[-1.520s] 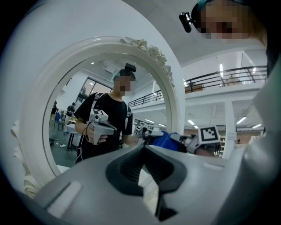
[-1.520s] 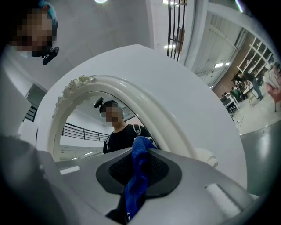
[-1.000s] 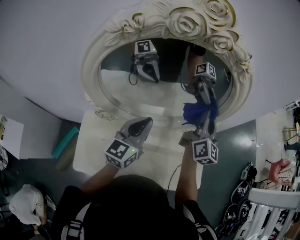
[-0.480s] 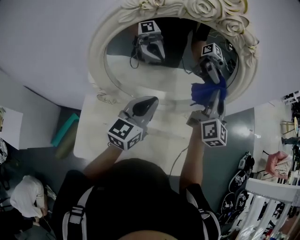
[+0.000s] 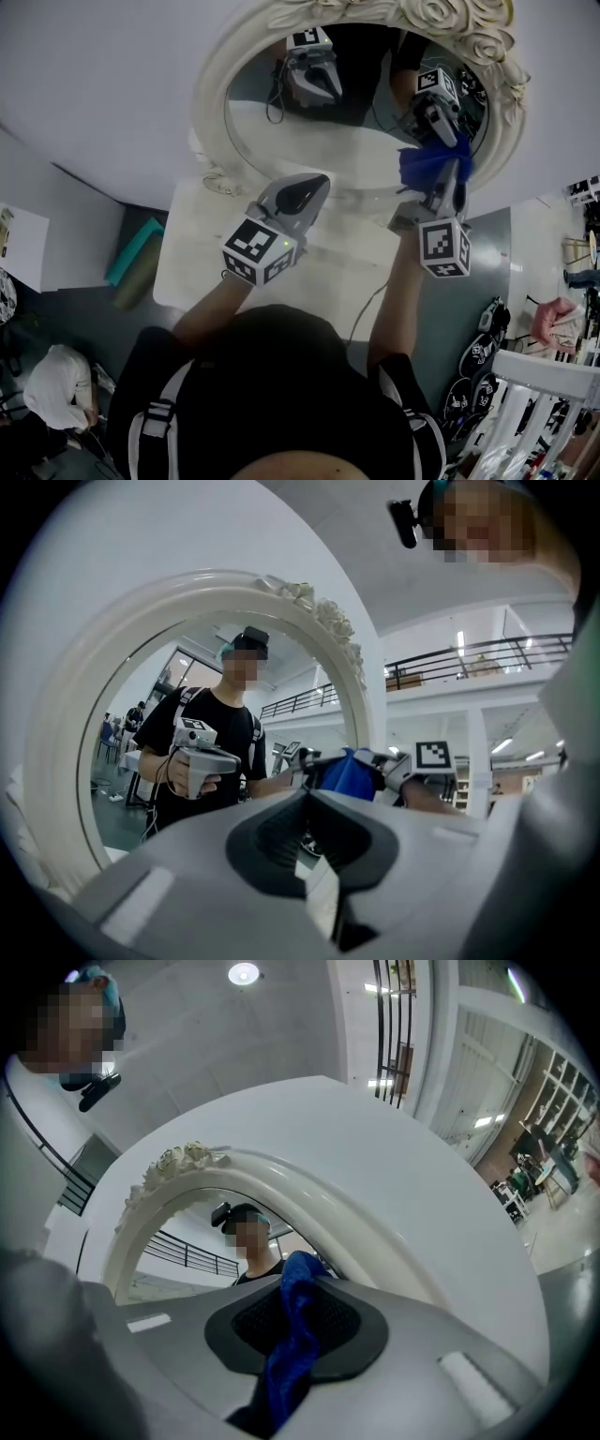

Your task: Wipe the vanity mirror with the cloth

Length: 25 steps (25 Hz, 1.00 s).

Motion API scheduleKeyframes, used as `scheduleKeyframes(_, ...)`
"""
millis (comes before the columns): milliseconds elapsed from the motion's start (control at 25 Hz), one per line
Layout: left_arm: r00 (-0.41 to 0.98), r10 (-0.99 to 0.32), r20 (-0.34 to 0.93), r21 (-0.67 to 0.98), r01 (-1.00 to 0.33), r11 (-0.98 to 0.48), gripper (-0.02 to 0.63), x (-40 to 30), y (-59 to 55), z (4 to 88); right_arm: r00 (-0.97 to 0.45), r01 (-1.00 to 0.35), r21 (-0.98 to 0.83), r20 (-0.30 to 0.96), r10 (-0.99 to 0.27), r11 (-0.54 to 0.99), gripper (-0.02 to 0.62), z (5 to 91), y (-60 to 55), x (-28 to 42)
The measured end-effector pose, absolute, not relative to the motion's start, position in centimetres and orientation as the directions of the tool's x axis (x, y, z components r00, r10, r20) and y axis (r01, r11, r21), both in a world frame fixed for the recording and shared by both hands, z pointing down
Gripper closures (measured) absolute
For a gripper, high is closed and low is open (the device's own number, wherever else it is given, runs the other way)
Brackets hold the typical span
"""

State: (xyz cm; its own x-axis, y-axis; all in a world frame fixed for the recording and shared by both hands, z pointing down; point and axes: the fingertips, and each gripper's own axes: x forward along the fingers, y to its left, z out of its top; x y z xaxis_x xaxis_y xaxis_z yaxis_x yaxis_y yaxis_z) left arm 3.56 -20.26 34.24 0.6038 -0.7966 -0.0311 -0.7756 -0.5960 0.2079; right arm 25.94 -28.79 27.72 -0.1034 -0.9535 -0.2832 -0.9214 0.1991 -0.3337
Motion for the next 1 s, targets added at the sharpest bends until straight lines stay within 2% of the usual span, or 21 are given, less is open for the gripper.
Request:
scheduleKeyframes(680, 0.612, -0.789, -0.046, 0.185, -0.771, -0.609, 0.597, 1.1, -19.8, 31.0, -0.161, -0.931, -0.257, -0.344, -0.925, 0.258, 0.554, 19.6, -28.8, 22.4)
scheduleKeyframes(1000, 0.606, -0.794, -0.047, 0.192, -0.775, -0.603, 0.597, -2.1, -19.7, 29.9, -0.181, -0.929, -0.236, -0.38, -0.907, 0.284, 0.554, 16.1, -28.9, 18.5)
